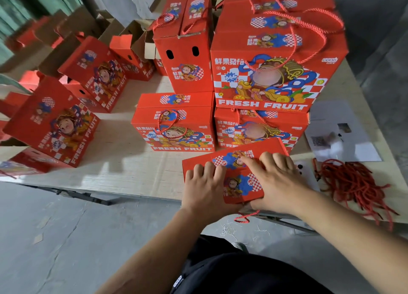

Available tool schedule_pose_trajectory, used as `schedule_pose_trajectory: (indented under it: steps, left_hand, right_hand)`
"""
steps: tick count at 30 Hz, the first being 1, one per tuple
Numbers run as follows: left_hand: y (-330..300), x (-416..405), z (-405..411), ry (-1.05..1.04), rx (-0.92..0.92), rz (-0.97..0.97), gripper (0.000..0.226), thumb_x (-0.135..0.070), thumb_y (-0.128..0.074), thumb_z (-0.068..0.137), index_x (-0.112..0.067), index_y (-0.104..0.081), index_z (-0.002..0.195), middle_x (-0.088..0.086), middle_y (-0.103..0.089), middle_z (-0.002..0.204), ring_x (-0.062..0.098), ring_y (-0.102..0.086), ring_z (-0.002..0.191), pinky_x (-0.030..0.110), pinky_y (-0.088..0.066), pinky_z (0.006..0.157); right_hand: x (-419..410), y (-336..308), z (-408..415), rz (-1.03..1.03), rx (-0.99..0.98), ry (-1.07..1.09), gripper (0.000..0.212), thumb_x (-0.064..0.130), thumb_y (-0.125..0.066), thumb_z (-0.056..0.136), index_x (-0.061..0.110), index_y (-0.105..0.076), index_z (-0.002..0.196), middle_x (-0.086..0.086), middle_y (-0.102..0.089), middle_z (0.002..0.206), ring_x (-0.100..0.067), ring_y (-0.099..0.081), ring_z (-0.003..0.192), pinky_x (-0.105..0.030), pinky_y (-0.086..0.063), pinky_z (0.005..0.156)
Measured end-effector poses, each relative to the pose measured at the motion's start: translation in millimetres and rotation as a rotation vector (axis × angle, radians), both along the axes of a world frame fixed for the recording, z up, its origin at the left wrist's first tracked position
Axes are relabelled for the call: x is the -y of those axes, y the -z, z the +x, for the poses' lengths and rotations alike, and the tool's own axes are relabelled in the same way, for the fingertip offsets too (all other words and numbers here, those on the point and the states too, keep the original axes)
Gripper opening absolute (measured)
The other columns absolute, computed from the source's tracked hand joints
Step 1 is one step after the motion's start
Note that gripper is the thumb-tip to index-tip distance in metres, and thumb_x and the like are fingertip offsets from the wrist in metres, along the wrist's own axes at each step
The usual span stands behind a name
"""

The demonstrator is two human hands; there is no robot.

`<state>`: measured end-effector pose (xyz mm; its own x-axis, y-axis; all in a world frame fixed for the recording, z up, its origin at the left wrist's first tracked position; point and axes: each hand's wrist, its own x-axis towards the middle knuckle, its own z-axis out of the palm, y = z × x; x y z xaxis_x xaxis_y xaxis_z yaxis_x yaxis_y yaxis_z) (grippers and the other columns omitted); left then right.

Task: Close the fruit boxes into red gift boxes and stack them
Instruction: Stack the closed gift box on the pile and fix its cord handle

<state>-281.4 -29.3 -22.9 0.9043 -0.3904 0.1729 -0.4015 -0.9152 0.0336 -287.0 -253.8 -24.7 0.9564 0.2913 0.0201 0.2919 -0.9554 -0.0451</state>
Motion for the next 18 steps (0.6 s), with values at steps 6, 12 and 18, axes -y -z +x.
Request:
schedule_pose_trajectory:
  steps: [6, 12, 18]
  left_hand:
    - [2, -2, 3, -0.012, -0.024, -0.045, 0.105, -0.108, -0.042, 0.054, -0.018, -0.051, 0.108, 0.002, -0.055, 0.1, 0.028, -0.049, 0.085, 0.043, -0.045, 0.073]
    - [1, -3, 7, 0.065, 0.053, -0.107, 0.1, -0.105, -0.053, 0.056, -0.021, -0.054, 0.109, -0.002, -0.054, 0.102, 0.026, -0.046, 0.086, 0.042, -0.039, 0.075]
    - [-6, -4, 15, 0.131, 0.064, -0.094, 0.101, -0.104, -0.052, 0.061, -0.024, -0.06, 0.121, -0.004, -0.06, 0.112, 0.025, -0.05, 0.094, 0.042, -0.04, 0.079]
  right_hand:
    - [1, -6, 11, 0.017, -0.403, 0.025, 0.132, 0.106, -0.034, 0.053, 0.048, 0.033, 0.152, 0.0, 0.008, 0.162, -0.032, 0.01, 0.154, -0.059, -0.006, 0.123]
    - [18, -38, 75, 0.19, -0.381, -0.027, 0.057, 0.061, -0.042, 0.102, 0.052, -0.029, 0.156, 0.009, -0.027, 0.159, -0.025, -0.02, 0.152, -0.048, -0.025, 0.122]
    - [7, -62, 117, -0.123, -0.648, -0.208, 0.091, 0.054, -0.066, 0.095, 0.035, -0.01, 0.165, 0.001, -0.019, 0.171, -0.023, -0.021, 0.156, -0.044, -0.027, 0.125]
